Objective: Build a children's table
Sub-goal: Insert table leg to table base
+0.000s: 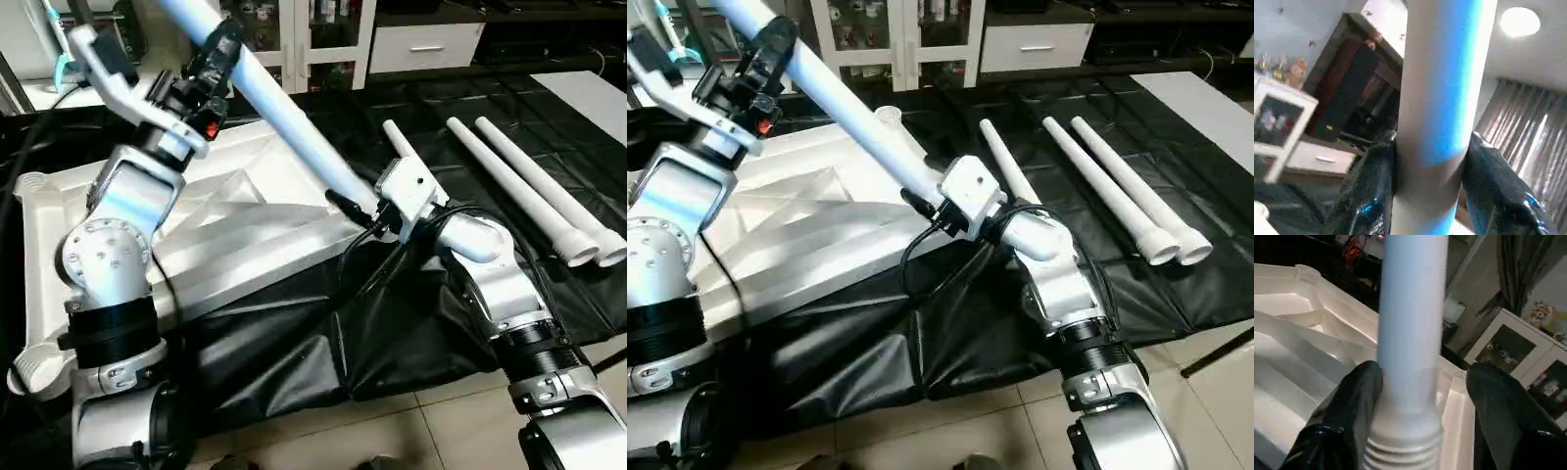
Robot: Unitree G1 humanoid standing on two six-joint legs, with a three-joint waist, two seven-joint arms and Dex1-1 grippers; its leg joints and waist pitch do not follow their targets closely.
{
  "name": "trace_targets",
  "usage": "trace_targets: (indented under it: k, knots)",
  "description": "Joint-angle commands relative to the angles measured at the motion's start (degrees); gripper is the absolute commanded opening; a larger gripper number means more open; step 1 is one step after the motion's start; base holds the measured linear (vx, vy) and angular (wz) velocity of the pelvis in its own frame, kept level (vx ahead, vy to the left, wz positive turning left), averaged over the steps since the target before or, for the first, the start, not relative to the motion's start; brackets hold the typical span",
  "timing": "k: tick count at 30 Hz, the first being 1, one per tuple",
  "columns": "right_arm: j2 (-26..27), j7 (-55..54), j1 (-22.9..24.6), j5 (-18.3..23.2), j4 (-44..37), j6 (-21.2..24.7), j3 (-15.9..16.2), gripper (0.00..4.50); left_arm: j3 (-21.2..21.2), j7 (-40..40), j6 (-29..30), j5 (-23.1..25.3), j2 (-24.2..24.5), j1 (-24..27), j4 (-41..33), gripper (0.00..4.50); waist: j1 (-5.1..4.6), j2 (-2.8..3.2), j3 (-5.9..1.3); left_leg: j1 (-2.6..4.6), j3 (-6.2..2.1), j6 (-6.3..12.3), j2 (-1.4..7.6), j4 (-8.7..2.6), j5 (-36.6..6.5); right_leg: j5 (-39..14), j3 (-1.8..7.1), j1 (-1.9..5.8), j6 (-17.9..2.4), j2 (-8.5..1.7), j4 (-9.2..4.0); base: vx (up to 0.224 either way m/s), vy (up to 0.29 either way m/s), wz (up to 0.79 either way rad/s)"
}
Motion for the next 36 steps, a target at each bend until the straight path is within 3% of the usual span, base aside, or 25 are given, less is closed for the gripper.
trace_targets:
  k: [1, 7, 11, 20, 24, 31, 36]
  knots:
    - [0.4, -2.6, -0.6, -1.6, 0.7, 0.9, -1.1, 3.43, -2.7, -0.2, -2.3, 2.9, -0.2, 0.8, -3.1, 1.68, -0.02, 1.28, -5.85, 0.84, -0.43, 3.33, 0.23, -3.26, 0.4, 13.9, 0.56, 3.95, -17.8, -2.00, -2.45, 0.000, 0.000, 0.00]
    - [4.2, -10.8, -2.2, -4.5, 0.5, 2.4, -1.1, 3.95, -9.1, 1.4, -9.1, 13.0, -0.6, 3.2, -5.1, 1.68, -0.30, 1.45, -5.78, 0.80, -0.52, 2.39, 0.19, -3.42, -1.5, 10.4, 0.61, 3.93, -16.3, -2.05, -2.77, 0.000, 0.000, 0.00]
    - [6.1, -15.8, -3.1, -7.0, 2.2, 3.1, -0.3, 4.34, -10.9, 2.9, -10.8, 15.3, -2.0, 4.3, -6.5, 1.67, -0.37, 1.59, -5.84, 0.75, -0.49, 0.99, 0.07, -3.50, -2.2, 9.4, 0.69, 3.83, -15.5, -1.90, -2.90, 0.000, 0.000, 0.00]
    - [9.3, -17.4, -4.7, -8.3, 5.7, 3.4, 1.2, 4.35, -11.3, 3.2, -12.2, 16.2, -2.8, 4.7, -7.6, 1.67, -0.33, 1.92, -5.93, 0.85, -0.49, 0.30, 0.04, -3.58, -2.9, 9.7, 0.57, 3.59, -14.9, -1.82, -2.83, 0.000, 0.000, 0.00]
    - [10.3, -13.6, -5.1, -8.0, 7.2, 3.8, 3.5, 4.35, -11.7, 3.0, -11.7, 15.5, -3.3, 4.6, -8.4, 1.67, -0.21, 2.06, -5.97, 0.88, -0.52, 0.59, 0.14, -3.59, -3.0, 10.4, 0.51, 3.55, -15.4, -1.91, -2.78, 0.000, 0.000, 0.00]
    - [10.7, -13.3, -5.1, -8.5, 7.4, 3.7, 3.7, 4.35, -10.7, 3.5, -12.2, 15.8, -3.5, 4.3, -7.8, 1.66, -0.28, 1.76, -5.83, 0.80, -0.52, 0.77, 0.23, -3.69, -3.6, 8.9, 0.54, 3.60, -15.5, -2.02, -2.95, 0.000, 0.000, 0.00]
    - [10.6, -15.7, -5.6, -8.5, 7.9, 2.9, 2.2, 4.35, -10.0, 3.2, -11.9, 15.3, -3.2, 4.0, -7.6, 1.66, -0.23, 2.16, -5.89, 0.84, -0.61, 0.19, 0.15, -3.66, -3.1, 9.2, 0.49, 3.53, -15.0, -2.00, -2.85, 0.000, 0.000, 0.00]
